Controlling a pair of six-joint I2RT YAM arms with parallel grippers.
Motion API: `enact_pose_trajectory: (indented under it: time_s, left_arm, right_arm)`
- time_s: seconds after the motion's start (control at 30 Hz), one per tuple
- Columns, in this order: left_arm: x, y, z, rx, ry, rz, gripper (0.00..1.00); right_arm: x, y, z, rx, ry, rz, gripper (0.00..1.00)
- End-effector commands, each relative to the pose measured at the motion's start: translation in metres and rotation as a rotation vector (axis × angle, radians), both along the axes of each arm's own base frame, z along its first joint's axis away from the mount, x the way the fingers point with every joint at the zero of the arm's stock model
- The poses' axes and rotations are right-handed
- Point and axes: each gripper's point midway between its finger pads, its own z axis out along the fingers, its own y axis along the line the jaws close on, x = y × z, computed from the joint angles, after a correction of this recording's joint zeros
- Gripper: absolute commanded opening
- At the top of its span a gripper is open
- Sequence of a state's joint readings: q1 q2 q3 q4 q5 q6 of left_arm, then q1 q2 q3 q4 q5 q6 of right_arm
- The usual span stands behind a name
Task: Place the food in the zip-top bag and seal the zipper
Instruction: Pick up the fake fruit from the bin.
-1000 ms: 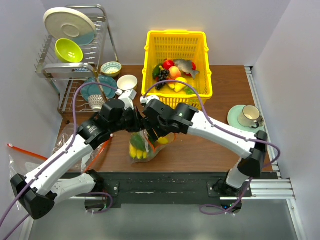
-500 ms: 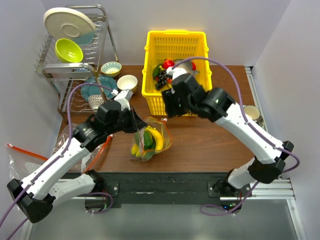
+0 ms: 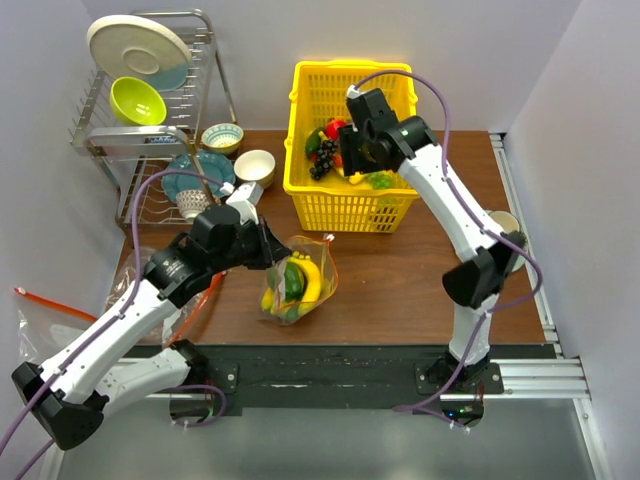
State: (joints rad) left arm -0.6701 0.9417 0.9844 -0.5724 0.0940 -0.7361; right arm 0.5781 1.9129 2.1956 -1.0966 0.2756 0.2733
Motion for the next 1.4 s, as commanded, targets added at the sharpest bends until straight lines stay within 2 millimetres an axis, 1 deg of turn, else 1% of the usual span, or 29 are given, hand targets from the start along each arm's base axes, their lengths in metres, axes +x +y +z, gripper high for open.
enact_pose_trajectory:
  time_s: [0.0,0.03,0.07,0.13,0.17,0.27,0.3,0.37,0.4,0.47,0.5,0.53,0.6,0.63,0.7,0.73,0.83,0.9,0.97,1.07,1.2,1.27,1.3,1.37]
  left_arm:
    - [0.000,0.007,0.012,0.016,-0.075,-0.001,0.00]
    - [0.000,0.008,0.013,0.013,-0.081,0.002,0.00]
    - [0.001,0.009,0.014,0.010,-0.090,0.006,0.00]
    - [0.000,0.011,0.014,0.003,-0.099,0.015,0.00]
    - [0.000,0.011,0.015,-0.002,-0.105,0.015,0.00]
    - [0.000,0.012,0.015,0.000,-0.109,0.016,0.00]
    - [0.000,0.012,0.016,0.002,-0.109,0.015,0.00]
    - [0.000,0.012,0.015,0.005,-0.107,0.015,0.00]
    - [0.001,0.012,0.014,0.005,-0.105,0.017,0.00]
    - [0.000,0.011,0.014,-0.002,-0.097,0.016,0.00]
    - [0.000,0.011,0.013,-0.001,-0.094,0.018,0.00]
    - [0.001,0.011,0.012,-0.002,-0.091,0.023,0.00]
    - [0.001,0.012,0.012,0.001,-0.089,0.026,0.00]
    - [0.001,0.012,0.012,0.003,-0.089,0.025,0.00]
    - [0.001,0.012,0.013,0.005,-0.088,0.028,0.00]
    - [0.001,0.013,0.013,0.007,-0.090,0.028,0.00]
    - [0.001,0.014,0.013,0.012,-0.092,0.034,0.00]
    - [0.001,0.015,0.013,0.013,-0.090,0.037,0.00]
    - [0.001,0.015,0.012,0.015,-0.090,0.039,0.00]
    - [0.002,0.014,0.012,0.016,-0.089,0.039,0.00]
    - [0.002,0.014,0.013,0.014,-0.089,0.038,0.00]
    - [0.002,0.014,0.014,0.011,-0.088,0.041,0.00]
    - [0.002,0.014,0.014,0.010,-0.088,0.040,0.00]
    - [0.002,0.014,0.015,0.008,-0.085,0.043,0.00]
  right_arm:
    - [0.032,-0.020,-0.004,-0.057,-0.021,-0.037,0.61]
    - [0.037,-0.021,-0.008,-0.068,-0.019,-0.037,0.61]
    - [0.044,-0.020,-0.019,-0.087,-0.005,-0.036,0.61]
    - [0.055,-0.027,-0.025,-0.135,-0.020,-0.041,0.61]
    - [0.061,-0.027,-0.036,-0.162,-0.010,-0.040,0.61]
    - [0.075,-0.038,-0.051,-0.219,-0.005,-0.055,0.61]
    - [0.079,-0.041,-0.067,-0.242,0.024,-0.055,0.61]
    - [0.083,-0.043,-0.079,-0.256,0.042,-0.057,0.61]
    - [0.088,-0.046,-0.093,-0.269,0.064,-0.062,0.61]
    - [0.092,-0.047,-0.107,-0.281,0.083,-0.065,0.63]
    - [0.094,-0.049,-0.112,-0.291,0.089,-0.068,0.64]
    - [0.097,-0.051,-0.124,-0.308,0.106,-0.071,0.68]
    - [0.102,-0.056,-0.130,-0.339,0.103,-0.087,0.73]
    - [0.106,-0.057,-0.142,-0.355,0.116,-0.089,0.77]
    - [0.111,-0.061,-0.147,-0.382,0.113,-0.098,0.78]
    - [0.113,-0.061,-0.155,-0.392,0.122,-0.098,0.80]
    - [0.120,-0.066,-0.164,-0.405,0.121,-0.112,0.81]
    - [0.124,-0.069,-0.173,-0.409,0.130,-0.115,0.81]
    - [0.126,-0.073,-0.185,-0.407,0.149,-0.121,0.81]
    - [0.129,-0.077,-0.195,-0.412,0.162,-0.128,0.81]
    - [0.130,-0.084,-0.220,-0.435,0.200,-0.130,0.80]
    - [0.130,-0.083,-0.227,-0.428,0.213,-0.124,0.77]
    - [0.130,-0.082,-0.230,-0.420,0.218,-0.119,0.73]
    - [0.130,-0.078,-0.231,-0.406,0.220,-0.112,0.67]
